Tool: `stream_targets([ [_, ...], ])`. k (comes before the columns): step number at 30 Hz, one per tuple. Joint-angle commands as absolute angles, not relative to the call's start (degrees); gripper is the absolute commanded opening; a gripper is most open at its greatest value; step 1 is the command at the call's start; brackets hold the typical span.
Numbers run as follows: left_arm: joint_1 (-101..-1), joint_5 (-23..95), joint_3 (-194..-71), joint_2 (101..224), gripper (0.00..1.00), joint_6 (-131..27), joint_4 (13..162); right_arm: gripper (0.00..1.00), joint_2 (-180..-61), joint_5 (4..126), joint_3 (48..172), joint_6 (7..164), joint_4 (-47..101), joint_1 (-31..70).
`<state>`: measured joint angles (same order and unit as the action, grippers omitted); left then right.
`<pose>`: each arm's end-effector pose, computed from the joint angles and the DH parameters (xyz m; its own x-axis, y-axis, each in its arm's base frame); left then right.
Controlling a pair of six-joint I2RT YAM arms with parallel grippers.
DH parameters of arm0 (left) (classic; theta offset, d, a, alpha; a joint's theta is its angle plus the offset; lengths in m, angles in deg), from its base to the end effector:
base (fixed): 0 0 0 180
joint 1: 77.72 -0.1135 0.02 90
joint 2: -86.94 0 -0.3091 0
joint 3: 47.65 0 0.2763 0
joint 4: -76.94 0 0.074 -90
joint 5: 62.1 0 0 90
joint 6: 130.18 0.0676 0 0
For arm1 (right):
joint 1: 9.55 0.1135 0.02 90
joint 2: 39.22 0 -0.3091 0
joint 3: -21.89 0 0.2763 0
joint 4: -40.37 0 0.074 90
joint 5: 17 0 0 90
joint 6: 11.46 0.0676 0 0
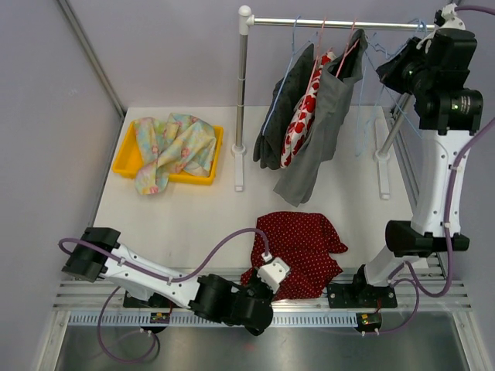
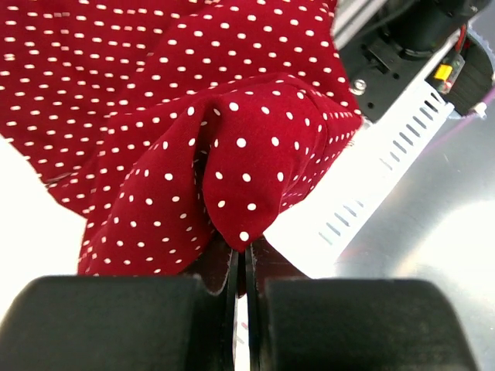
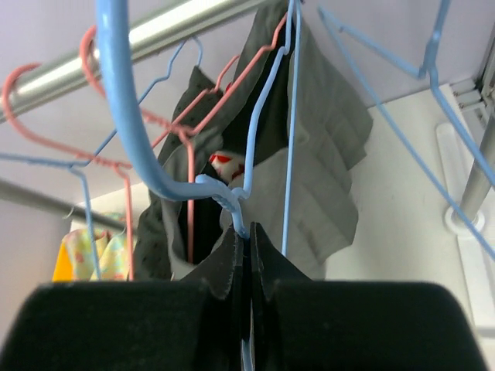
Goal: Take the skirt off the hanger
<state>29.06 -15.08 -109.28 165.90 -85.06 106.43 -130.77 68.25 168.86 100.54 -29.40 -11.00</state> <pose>-0.0451 -0.3092 0.2446 -0.4401 0.3286 -0.8357 0.7403 0.6595 -0.1306 0.3222 -0.0026 0.6149 -0.2503 0.3798 -0.8906 0.0418 0.9232 0.3819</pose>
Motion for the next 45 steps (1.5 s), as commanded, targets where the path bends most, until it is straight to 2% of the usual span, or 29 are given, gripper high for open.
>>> stream_targets([
  [1, 28.1, -18.3, -106.0, 161.5, 0.0, -86.2, 103.7, 0.0, -136.1, 71.9, 177.8, 96.3, -28.7, -11.0],
  [4, 27.1, -17.4, -103.5, 159.9, 0.0, -86.4, 102.0, 0.0, -142.2, 72.1, 183.7, 95.9, -29.1, -11.1],
  [8, 26.0, -16.0, -101.8, 159.9, 0.0, -86.5, 99.5, 0.0, -146.9, 72.0, 183.8, 95.2, -25.1, -11.1],
  [16, 24.5, -14.5, -101.7, 161.8, 0.0, -86.2, 97.2, 0.0, -153.9, 72.2, 186.2, 94.5, -26.5, -11.9],
  [19, 24.1, -13.9, -102.9, 162.5, 0.0, -85.2, 97.6, 0.0, -151.7, 72.3, 182.5, 94.9, -25.9, -11.9],
  [23, 23.1, -15.4, -105.9, 162.4, 0.0, -84.7, 102.9, 0.01, -145.8, 74.2, 170.4, 95.7, -22.5, -11.9],
  [25, 22.0, -16.1, -108.7, 161.8, 0.0, -84.9, 106.7, 0.35, -142.6, 75.1, 167.8, 96.0, -22.4, -11.9],
  [26, 20.7, -17.4, -109.8, 161.0, 0.0, -84.7, 111.5, 0.6, -141.6, 75.7, 166.0, 96.0, -22.7, -11.9],
  [27, 19.9, -18.3, -111.1, 160.4, 0.0, -84.4, 114.3, 0.99, -140.6, 76.3, 165.3, 96.2, -23.2, -11.9],
  [31, 16.4, -23.0, -119.2, 156.3, 0.0, -79.6, 125.8, 0.99, -135.0, 78.5, 162.1, 96.5, -25.2, -11.9],
  [35, 12.8, -29.5, -132.1, 155.2, 0.0, -68.7, 134.9, 0.99, -124.6, 77.6, 152.8, 97.4, -24.7, -11.9],
  [39, 1.2, -31.9, -141.4, 155.6, 0.0, -56.2, 134.1, 0.99, -113.7, 76.9, 143.6, 98.6, -22.0, -11.9],
  [41, -6.8, -27.5, -143.9, 154.4, 0.0, -48.0, 129.1, 1.0, -108.1, 75.2, 139.8, 99.0, -20.9, -11.9],
  [45, -22.2, -21.0, -156.5, 156.7, 0.0, -40.6, 126.0, 1.0, -101.0, 73.4, 135.5, 102.9, -20.1, -11.8],
])
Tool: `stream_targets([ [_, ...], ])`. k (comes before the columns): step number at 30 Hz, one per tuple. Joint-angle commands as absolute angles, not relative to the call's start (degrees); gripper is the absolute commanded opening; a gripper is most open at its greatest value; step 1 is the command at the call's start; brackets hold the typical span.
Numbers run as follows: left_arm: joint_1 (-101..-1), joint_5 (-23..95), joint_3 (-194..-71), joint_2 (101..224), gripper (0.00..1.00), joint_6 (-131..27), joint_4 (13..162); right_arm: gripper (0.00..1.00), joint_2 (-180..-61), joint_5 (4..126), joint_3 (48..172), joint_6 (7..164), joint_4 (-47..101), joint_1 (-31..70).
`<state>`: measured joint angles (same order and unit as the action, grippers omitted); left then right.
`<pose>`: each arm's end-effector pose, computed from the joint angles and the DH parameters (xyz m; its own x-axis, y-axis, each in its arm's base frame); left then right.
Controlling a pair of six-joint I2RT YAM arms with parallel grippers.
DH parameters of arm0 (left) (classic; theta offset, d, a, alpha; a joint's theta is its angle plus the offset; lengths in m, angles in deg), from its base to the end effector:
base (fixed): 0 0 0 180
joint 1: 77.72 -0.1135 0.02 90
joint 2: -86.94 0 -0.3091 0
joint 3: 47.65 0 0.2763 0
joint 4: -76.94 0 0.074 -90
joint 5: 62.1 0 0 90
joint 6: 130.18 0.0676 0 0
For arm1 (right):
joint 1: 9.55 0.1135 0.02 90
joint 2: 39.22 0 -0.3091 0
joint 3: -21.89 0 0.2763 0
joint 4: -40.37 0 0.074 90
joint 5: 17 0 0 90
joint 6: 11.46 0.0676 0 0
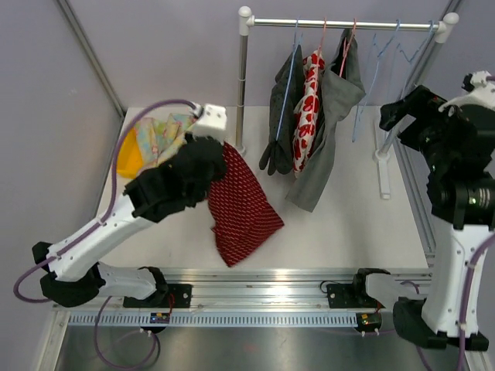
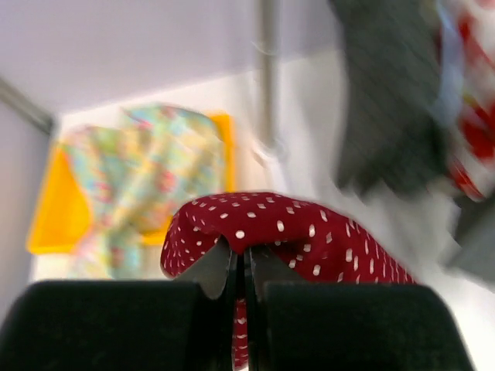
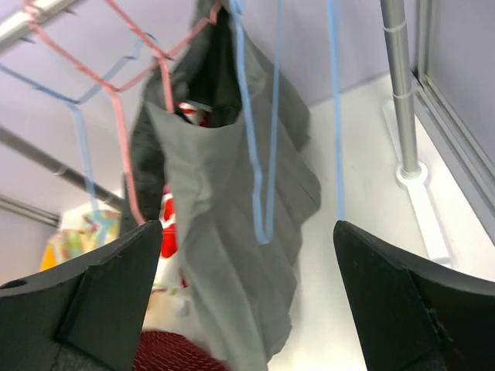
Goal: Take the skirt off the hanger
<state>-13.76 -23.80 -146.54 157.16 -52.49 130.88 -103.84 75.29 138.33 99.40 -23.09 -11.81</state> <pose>0.1630 -0.2127 0.4874 -0.2354 0.1808 -0.9549 0.1997 0.9706 0.1345 0.1967 -0.0105 0.5814 -0.1604 0.3624 -0.9181 0.1452 0.9287 0.3412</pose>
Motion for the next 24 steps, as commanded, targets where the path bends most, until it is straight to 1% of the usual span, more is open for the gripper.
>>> stream_targets([
  [1, -25.6, -19.7, -159.4, 159.2, 0.0, -38.4, 125.7, 0.99, -98.7, 71.8, 134.4, 103.1, -19.5, -11.8],
  [2, -32.0, -16.6, -161.9, 160.6, 0.0, -37.0, 125.3, 0.99, -97.5, 71.2, 132.1, 103.6, -18.1, -11.8],
  [3, -35.5, -15.1, -167.9, 162.6, 0.0, -36.8, 125.3, 1.0, -96.7, 70.6, 131.1, 104.8, -17.7, -11.8],
  [4, -38.8, -13.4, -171.0, 164.5, 0.0, -36.7, 125.7, 1.0, -95.3, 69.8, 130.1, 105.0, -16.7, -11.8],
  [5, -44.4, -11.5, -173.9, 169.5, 0.0, -36.6, 126.2, 1.0, -94.9, 68.9, 128.1, 105.1, -16.1, -11.8],
  [7, -49.0, -10.4, -183.5, 174.5, 0.0, -36.2, 126.7, 0.99, -94.0, 68.1, 126.5, 105.5, -15.7, -11.8],
  [8, -52.5, -8.5, -186.6, 180.0, 0.0, -35.8, 126.7, 0.99, -93.8, 67.6, 125.1, 105.5, -15.2, -11.8],
  [9, -54.1, -7.8, -189.1, 182.4, 0.0, -35.9, 126.7, 0.99, -93.6, 67.1, 124.4, 105.4, -15.0, -11.7],
  [10, -55.6, -7.2, -194.3, 185.4, 0.0, -36.2, 126.7, 0.99, -93.2, 67.0, 123.9, 105.6, -14.7, -11.8],
  [11, -58.3, -5.0, -196.8, 188.0, 0.0, -36.8, 128.2, 0.99, -93.0, 66.9, 123.1, 105.5, -14.5, -11.8],
  [12, -59.5, -4.0, -198.7, 193.2, 0.0, -37.7, 129.3, 0.99, -92.7, 66.4, 122.9, 105.5, -14.3, -11.8],
  [13, -60.5, -3.4, -200.0, 194.9, 0.0, -38.8, 130.2, 1.0, -92.5, 66.4, 122.7, 105.5, -14.0, -11.8],
  [16, -62.6, -3.1, -193.9, 196.0, 0.0, -45.5, 131.0, 0.99, -92.0, 66.6, 122.6, 105.5, -14.0, -11.8],
  [17, -62.6, -4.1, -183.8, 194.3, 0.0, -46.7, 129.2, 1.0, -92.0, 66.7, 122.8, 105.4, -14.3, -11.8],
  [20, -62.6, -3.8, -166.4, 184.3, 0.0, -51.4, 119.7, 0.99, -91.8, 67.3, 123.0, 105.2, -14.3, -11.7],
  [21, -62.6, -4.3, -157.4, 181.9, 0.0, -52.6, 117.7, 0.99, -91.7, 67.3, 123.1, 105.3, -14.4, -11.7],
  [22, -62.6, -4.4, -153.0, 177.4, 0.0, -54.7, 114.6, 1.0, -91.8, 67.1, 123.3, 105.3, -14.3, -11.7],
  [24, -62.6, -6.5, -144.4, 174.3, 0.01, -56.8, 113.4, 0.99, -91.9, 66.9, 123.4, 105.6, -14.4, -11.7],
])
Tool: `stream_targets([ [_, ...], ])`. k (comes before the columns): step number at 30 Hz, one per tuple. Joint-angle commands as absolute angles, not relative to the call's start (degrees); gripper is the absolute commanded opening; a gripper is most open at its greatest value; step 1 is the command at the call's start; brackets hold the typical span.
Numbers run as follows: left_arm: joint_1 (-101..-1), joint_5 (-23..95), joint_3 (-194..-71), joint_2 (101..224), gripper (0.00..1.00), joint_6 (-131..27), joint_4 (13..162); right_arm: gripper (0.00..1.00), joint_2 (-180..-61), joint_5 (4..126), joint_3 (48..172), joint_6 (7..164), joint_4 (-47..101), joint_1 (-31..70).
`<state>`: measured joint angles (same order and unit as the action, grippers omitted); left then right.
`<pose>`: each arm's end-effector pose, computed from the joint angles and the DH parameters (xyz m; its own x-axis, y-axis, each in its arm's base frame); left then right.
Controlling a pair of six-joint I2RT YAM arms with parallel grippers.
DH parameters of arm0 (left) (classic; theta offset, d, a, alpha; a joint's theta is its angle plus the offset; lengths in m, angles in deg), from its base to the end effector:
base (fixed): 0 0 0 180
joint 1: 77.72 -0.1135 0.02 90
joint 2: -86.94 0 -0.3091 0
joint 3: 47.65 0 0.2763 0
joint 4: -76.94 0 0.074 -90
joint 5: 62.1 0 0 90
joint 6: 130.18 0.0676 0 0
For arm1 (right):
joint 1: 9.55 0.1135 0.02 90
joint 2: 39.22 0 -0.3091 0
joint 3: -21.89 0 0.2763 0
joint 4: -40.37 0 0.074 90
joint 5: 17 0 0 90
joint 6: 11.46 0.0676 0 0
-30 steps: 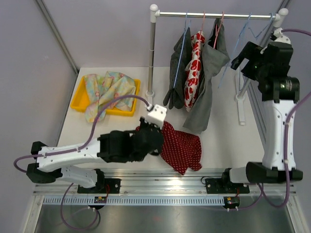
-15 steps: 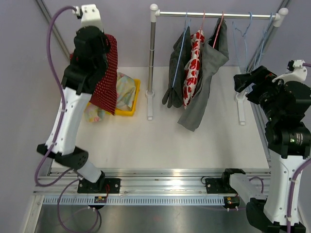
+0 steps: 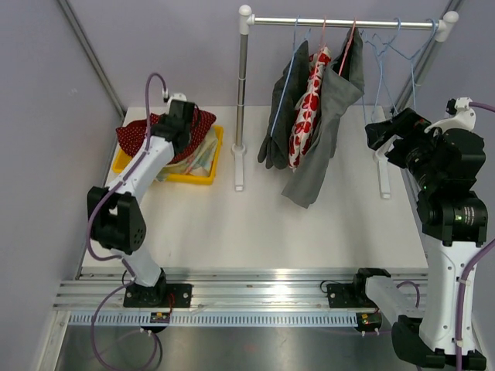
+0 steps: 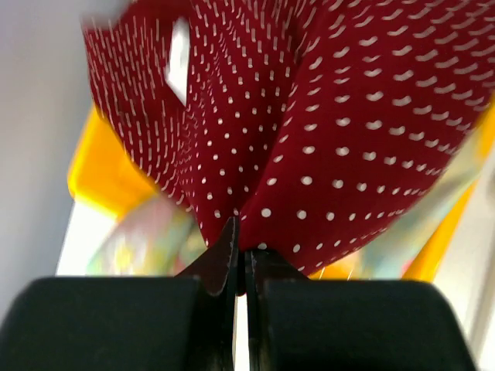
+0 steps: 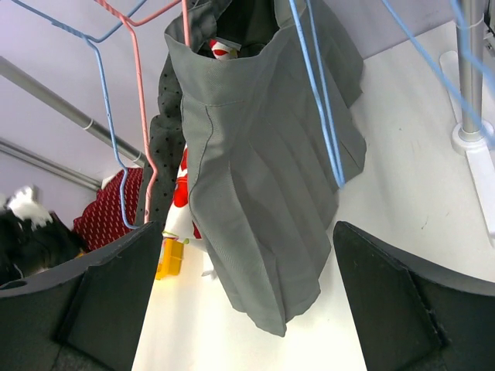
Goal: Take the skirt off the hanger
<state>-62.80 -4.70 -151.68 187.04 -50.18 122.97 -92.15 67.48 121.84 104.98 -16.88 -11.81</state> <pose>0.4413 -0.0799 0.3490 -0.6086 0.0108 -0.7934 -0.2793 0.9330 0.2269 0.1612 0.0001 0.5372 -0.1835 0.4508 -0.8736 0.0295 0.8908 0.4535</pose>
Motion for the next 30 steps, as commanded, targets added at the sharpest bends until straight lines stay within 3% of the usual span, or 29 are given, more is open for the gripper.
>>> stream_targets([
  [1, -62.7, -6.8, -142.5, 172.6, 0.04, -57.7, 112.2, 0.99, -91.9, 66.8, 123.6, 105.7, -14.4, -11.7],
  [3, -63.1, -7.6, -139.7, 171.9, 0.07, -58.6, 112.1, 0.99, -91.9, 66.4, 123.8, 106.2, -14.3, -11.7],
  [6, -65.3, -6.1, -139.2, 173.8, 0.23, -61.0, 115.0, 1.0, -92.2, 65.5, 124.8, 106.7, -14.6, -11.7],
  [7, -67.5, -2.9, -141.0, 175.3, 0.58, -62.6, 117.3, 0.99, -92.1, 65.2, 125.5, 106.7, -14.8, -11.7],
  [8, -68.8, -0.3, -142.6, 178.7, 0.73, -63.2, 119.0, 0.99, -92.1, 64.0, 125.7, 106.4, -14.6, -11.7],
  [9, -70.1, 1.9, -144.7, 181.2, 0.82, -63.8, 121.0, 1.0, -91.7, 62.9, 126.0, 106.1, -13.7, -11.7],
  [11, -71.9, 3.7, -152.1, 186.4, 0.9, -65.8, 129.6, 0.99, -91.0, 57.0, 126.1, 103.9, -11.1, -11.7],
  [14, -71.7, 3.5, -150.0, 183.4, 0.93, -66.4, 130.8, 0.99, -90.9, 51.9, 128.8, 102.4, -8.9, -11.6],
  [19, -70.1, 7.4, -140.7, 165.8, 0.99, -66.3, 129.5, 0.99, -95.5, 46.2, 134.5, 104.4, -5.8, -11.6],
  [26, -67.1, 12.7, -125.7, 143.0, 0.99, -65.8, 134.7, 0.99, -107.0, 48.0, 139.4, 103.0, -2.9, -11.5],
  [30, -66.5, 10.9, -120.7, 135.3, 0.99, -64.3, 138.6, 0.91, -116.7, 51.7, 145.4, 102.3, -1.6, -11.2],
])
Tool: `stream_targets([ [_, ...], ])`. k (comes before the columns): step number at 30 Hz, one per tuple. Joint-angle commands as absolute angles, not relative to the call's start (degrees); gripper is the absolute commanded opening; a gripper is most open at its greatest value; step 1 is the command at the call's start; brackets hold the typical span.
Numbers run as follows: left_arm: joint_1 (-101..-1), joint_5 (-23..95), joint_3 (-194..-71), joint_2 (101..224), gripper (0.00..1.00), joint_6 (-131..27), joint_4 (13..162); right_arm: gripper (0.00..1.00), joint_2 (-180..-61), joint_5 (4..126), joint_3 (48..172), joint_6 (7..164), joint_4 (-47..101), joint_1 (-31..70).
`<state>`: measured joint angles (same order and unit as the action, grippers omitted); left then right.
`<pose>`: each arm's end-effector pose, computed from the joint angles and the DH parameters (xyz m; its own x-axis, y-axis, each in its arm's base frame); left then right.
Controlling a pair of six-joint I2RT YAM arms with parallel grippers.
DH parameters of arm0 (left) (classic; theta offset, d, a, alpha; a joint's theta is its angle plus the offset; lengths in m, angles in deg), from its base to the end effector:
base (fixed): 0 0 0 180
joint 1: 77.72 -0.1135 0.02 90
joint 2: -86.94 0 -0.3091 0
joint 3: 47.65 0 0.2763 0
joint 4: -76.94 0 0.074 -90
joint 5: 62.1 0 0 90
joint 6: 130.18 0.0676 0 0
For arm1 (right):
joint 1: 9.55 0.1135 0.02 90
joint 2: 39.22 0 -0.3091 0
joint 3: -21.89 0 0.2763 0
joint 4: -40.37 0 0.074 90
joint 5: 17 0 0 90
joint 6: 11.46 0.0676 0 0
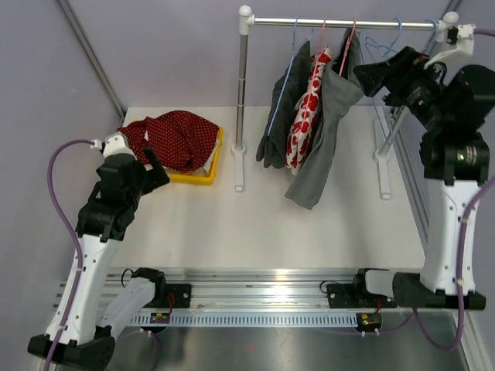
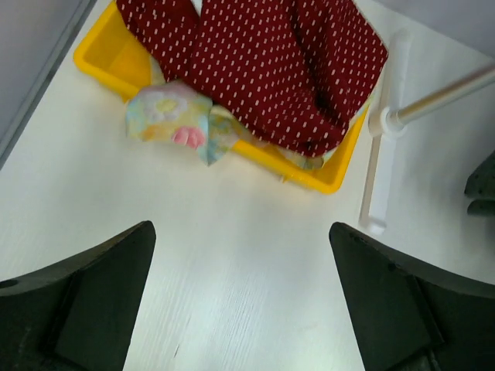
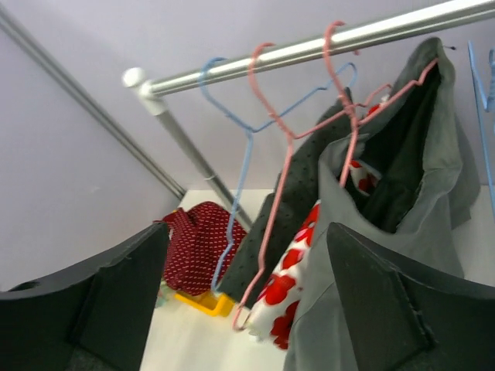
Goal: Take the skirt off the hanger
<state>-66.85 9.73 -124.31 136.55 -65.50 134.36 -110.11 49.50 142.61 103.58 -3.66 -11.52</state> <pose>0.1857 -0.0142 0.4047 -0.4124 -0.3346 -0.8473 -0.2892 0.9301 -0.2265 0.2331 0.0190 0.6304 -0.0630 0.3905 -0.9184 -0.3734 0.8442 0.3846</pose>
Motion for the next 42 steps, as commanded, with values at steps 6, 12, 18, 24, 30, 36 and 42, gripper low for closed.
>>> stream_targets([
  [6, -64.9, 11.3, -113.6, 127.5, 0.99, -65.6, 139.7, 0.76, -127.2, 56.7, 153.8, 101.6, -2.1, -10.7],
  [12, -63.1, 11.2, -112.9, 126.7, 0.99, -64.9, 137.8, 0.69, -133.2, 58.8, 157.0, 100.4, -0.6, -8.2],
  [18, -63.1, 12.5, -112.2, 126.3, 0.99, -64.3, 136.7, 0.68, -136.9, 62.9, 158.4, 98.8, 0.2, -3.5],
  [24, -63.1, 12.6, -112.0, 126.1, 0.99, -64.2, 136.5, 0.64, -139.0, 68.2, 158.6, 96.7, 1.1, 0.1],
  [30, -63.1, 13.1, -111.8, 126.0, 0.99, -64.0, 136.1, 0.61, -137.5, 77.0, 159.2, 94.5, -1.1, 1.6],
  [36, -63.1, 13.4, -111.6, 126.1, 0.99, -63.9, 135.9, 0.67, -130.0, 67.9, 152.0, 95.3, 4.8, 1.6],
  [42, -63.1, 13.4, -111.5, 125.8, 0.99, -63.8, 135.9, 0.67, -126.3, 72.2, 149.6, 94.5, 5.8, 1.7],
])
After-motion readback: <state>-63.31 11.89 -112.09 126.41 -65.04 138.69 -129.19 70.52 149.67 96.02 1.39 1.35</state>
